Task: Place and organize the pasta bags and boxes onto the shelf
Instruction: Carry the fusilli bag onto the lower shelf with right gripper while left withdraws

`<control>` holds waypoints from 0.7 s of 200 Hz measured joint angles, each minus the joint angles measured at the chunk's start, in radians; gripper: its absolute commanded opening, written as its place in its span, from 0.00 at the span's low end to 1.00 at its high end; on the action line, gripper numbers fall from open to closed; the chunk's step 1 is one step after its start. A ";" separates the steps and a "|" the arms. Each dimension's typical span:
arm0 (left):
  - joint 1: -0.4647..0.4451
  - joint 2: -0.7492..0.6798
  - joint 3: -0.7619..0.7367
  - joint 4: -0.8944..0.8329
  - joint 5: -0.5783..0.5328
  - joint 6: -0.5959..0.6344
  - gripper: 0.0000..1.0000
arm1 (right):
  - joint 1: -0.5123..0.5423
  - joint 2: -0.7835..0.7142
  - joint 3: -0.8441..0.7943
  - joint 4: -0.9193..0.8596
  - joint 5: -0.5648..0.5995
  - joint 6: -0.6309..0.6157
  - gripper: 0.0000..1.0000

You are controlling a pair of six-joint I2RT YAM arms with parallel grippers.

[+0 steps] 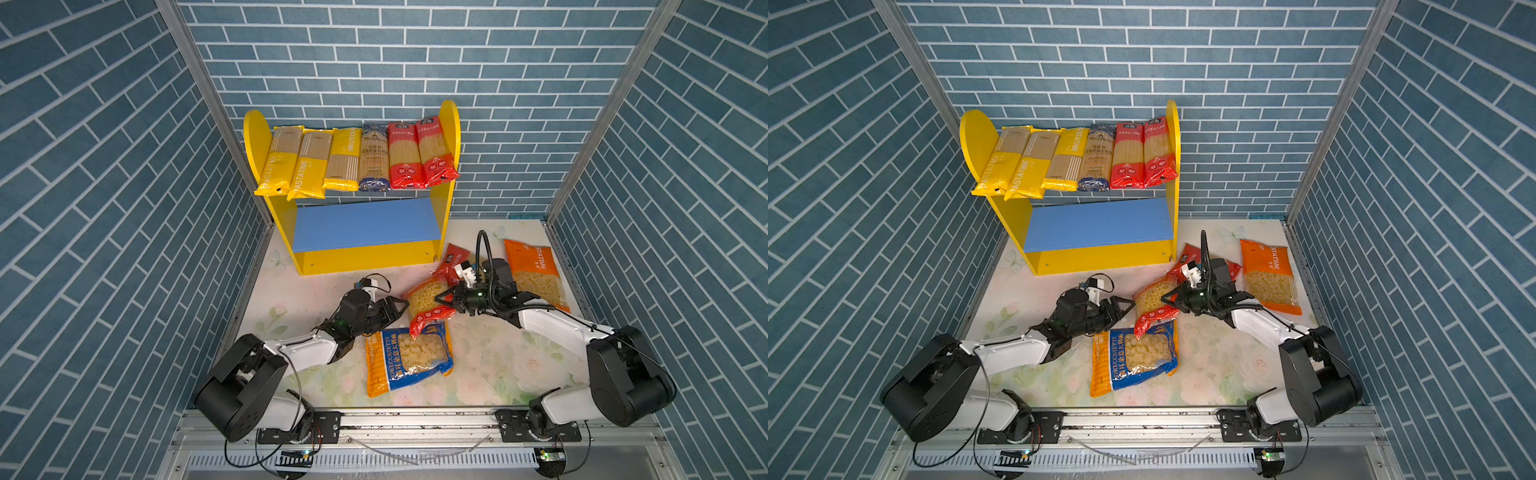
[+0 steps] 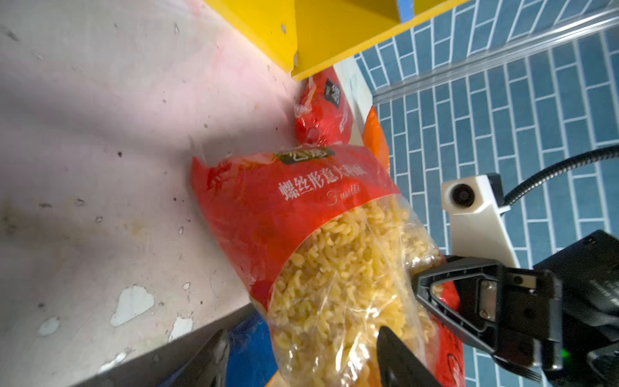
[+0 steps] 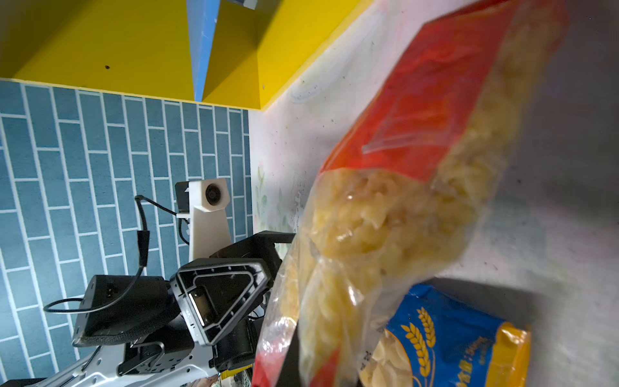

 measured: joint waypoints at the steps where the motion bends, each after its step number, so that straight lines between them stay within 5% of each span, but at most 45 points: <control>1: 0.003 -0.007 -0.002 -0.004 0.000 0.000 0.73 | 0.001 -0.001 0.001 0.000 0.001 0.000 0.01; 87: 0.280 -0.545 -0.033 -0.453 -0.012 0.019 0.88 | 0.166 0.029 0.187 0.018 0.107 0.018 0.00; 140: 0.448 -0.676 0.027 -0.710 0.002 0.054 0.90 | 0.246 0.188 0.354 0.238 0.154 0.017 0.00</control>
